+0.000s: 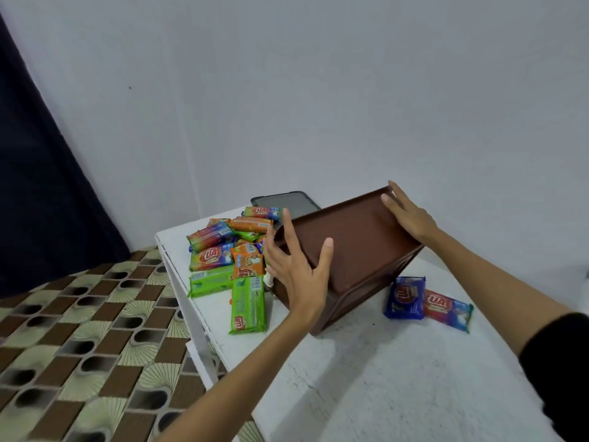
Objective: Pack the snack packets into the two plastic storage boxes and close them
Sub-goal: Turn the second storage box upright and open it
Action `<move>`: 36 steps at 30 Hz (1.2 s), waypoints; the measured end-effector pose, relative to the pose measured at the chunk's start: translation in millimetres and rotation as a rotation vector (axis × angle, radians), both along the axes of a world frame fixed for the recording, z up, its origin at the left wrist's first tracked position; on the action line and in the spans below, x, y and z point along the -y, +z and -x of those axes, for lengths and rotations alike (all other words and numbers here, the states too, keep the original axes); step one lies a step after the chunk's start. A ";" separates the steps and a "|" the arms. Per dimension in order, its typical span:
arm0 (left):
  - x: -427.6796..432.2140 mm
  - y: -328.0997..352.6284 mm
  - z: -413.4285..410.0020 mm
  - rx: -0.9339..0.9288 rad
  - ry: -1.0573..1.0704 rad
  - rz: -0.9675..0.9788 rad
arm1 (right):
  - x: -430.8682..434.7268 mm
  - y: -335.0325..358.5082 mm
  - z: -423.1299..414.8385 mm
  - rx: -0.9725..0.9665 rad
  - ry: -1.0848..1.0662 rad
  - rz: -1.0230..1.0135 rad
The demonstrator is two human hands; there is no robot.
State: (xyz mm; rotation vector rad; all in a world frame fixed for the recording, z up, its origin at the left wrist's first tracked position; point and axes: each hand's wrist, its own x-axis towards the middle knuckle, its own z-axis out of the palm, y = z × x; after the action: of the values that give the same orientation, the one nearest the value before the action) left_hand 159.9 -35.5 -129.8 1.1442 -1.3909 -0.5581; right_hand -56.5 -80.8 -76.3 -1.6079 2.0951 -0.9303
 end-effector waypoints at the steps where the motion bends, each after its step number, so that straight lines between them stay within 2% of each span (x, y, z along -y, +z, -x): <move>1: -0.4 0.8 -0.1 -0.004 -0.010 -0.002 | -0.6 1.1 -0.1 0.014 0.000 0.011; 10: -13.1 39.0 5.9 -0.189 -0.118 -0.006 | -43.4 33.4 3.9 0.055 -0.009 0.193; 17: -46.1 86.7 18.9 -0.289 -0.247 0.038 | -135.8 76.5 18.6 0.006 -0.185 0.375; 24: -93.5 105.9 31.0 -0.161 -0.428 -0.025 | -261.1 83.2 33.7 -0.017 -0.278 0.318; 29: -132.8 122.1 15.7 -0.031 -0.517 0.058 | -338.1 70.6 9.9 -0.035 -0.332 0.284; 33: -162.7 126.6 8.7 -0.039 -0.684 0.006 | -391.0 71.4 -4.2 -0.059 -0.397 0.348; 36: -184.0 114.2 14.0 -0.059 -0.740 -0.052 | -429.0 68.1 -8.0 -0.130 -0.428 0.314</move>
State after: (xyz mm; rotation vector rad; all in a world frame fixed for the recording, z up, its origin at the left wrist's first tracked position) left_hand 146.0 148.4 -15.6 0.6136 -1.7450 -1.1414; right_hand -48.5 348.2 -8.3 -1.4072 2.5472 -1.3842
